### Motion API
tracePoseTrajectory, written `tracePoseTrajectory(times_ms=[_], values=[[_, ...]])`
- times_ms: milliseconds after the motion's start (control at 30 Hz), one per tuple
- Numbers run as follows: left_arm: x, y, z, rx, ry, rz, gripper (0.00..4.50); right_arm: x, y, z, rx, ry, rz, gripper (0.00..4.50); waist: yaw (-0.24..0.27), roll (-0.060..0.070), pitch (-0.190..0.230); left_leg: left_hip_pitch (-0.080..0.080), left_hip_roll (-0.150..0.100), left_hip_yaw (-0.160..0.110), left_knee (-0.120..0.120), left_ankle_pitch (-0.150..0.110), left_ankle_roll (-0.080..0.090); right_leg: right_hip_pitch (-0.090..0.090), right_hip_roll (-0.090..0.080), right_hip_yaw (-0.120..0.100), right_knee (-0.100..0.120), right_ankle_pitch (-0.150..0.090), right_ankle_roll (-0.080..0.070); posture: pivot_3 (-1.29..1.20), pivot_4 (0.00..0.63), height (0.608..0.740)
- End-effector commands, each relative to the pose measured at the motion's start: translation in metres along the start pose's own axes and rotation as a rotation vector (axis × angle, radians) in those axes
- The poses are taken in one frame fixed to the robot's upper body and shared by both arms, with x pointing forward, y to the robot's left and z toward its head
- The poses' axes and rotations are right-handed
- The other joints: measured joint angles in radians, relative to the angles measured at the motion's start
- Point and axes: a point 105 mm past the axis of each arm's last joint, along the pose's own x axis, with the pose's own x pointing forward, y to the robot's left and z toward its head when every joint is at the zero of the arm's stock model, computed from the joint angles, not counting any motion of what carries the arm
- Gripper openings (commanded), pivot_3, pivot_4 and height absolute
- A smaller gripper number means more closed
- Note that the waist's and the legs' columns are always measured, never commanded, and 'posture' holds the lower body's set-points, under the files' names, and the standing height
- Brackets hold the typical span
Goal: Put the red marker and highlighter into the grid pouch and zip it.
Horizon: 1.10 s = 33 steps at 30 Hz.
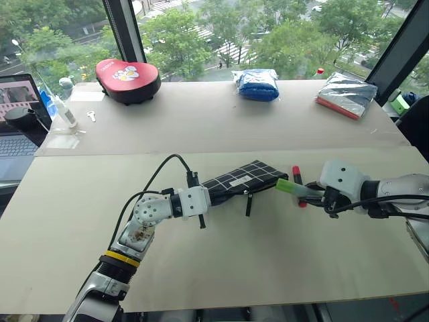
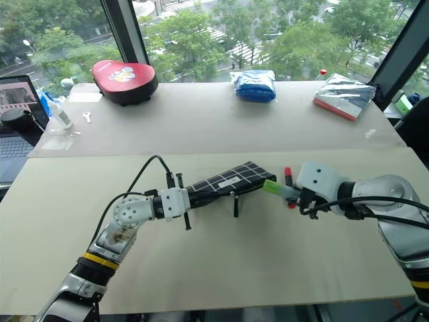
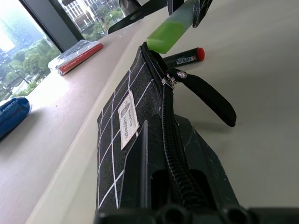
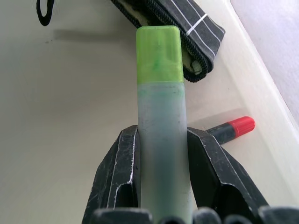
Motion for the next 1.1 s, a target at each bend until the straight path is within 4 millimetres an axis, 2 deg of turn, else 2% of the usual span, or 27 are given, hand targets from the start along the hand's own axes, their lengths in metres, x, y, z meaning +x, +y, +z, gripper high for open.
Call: tracePoseTrajectory(times_ms=[33,300,400,633,767,900,1100], values=[[0.003,0.005,0.012,0.054,-0.039,0.003,0.00,-0.001,-0.007,0.007,-0.021,-0.016,-0.029,1.04,0.000,0.000,0.000,0.000,0.000,0.000,0.000,0.000,0.000,0.000,0.000,0.000,0.000,0.000,0.000,0.00,0.150,0.740],[0.004,0.005,0.013,0.062,-0.040,-0.001,0.00,0.013,-0.003,0.011,-0.060,-0.019,0.008,1.04,0.000,0.000,0.000,0.000,0.000,0.000,0.000,0.000,0.000,0.000,0.000,0.000,0.000,0.000,0.000,0.00,0.150,0.740],[0.004,0.006,0.013,0.061,-0.042,-0.002,0.00,0.024,0.003,0.019,-0.124,-0.021,0.039,1.04,0.000,0.000,0.000,0.000,0.000,0.000,0.000,0.000,0.000,0.000,0.000,0.000,0.000,0.000,0.000,0.00,0.150,0.740],[0.006,0.007,0.014,0.063,-0.048,-0.007,0.00,0.057,-0.002,0.057,-0.365,-0.064,0.001,1.04,-0.005,0.000,0.000,0.000,0.000,0.000,0.000,0.002,-0.004,-0.001,0.000,0.000,0.001,0.000,0.000,0.00,0.150,0.740],[0.006,0.008,0.015,0.067,-0.048,-0.004,0.00,0.070,-0.010,0.082,-0.467,-0.172,-0.083,1.04,-0.003,0.000,0.000,0.000,-0.001,0.000,0.000,0.004,-0.007,-0.001,0.000,0.000,0.001,0.000,0.000,0.00,0.150,0.740],[0.006,0.008,0.015,0.067,-0.049,0.000,0.00,0.077,-0.006,0.081,-0.556,-0.185,-0.074,1.04,0.001,0.000,0.000,-0.001,-0.001,-0.001,0.000,0.005,-0.008,-0.001,0.000,-0.001,0.002,0.000,0.000,0.00,0.150,0.740],[0.006,0.008,0.015,0.065,-0.049,0.004,0.00,0.077,0.010,0.080,-0.610,-0.242,-0.018,1.04,-0.003,0.000,0.000,-0.001,-0.001,0.000,-0.001,0.005,-0.008,-0.001,0.000,-0.001,0.002,0.000,0.000,0.00,0.150,0.740]])
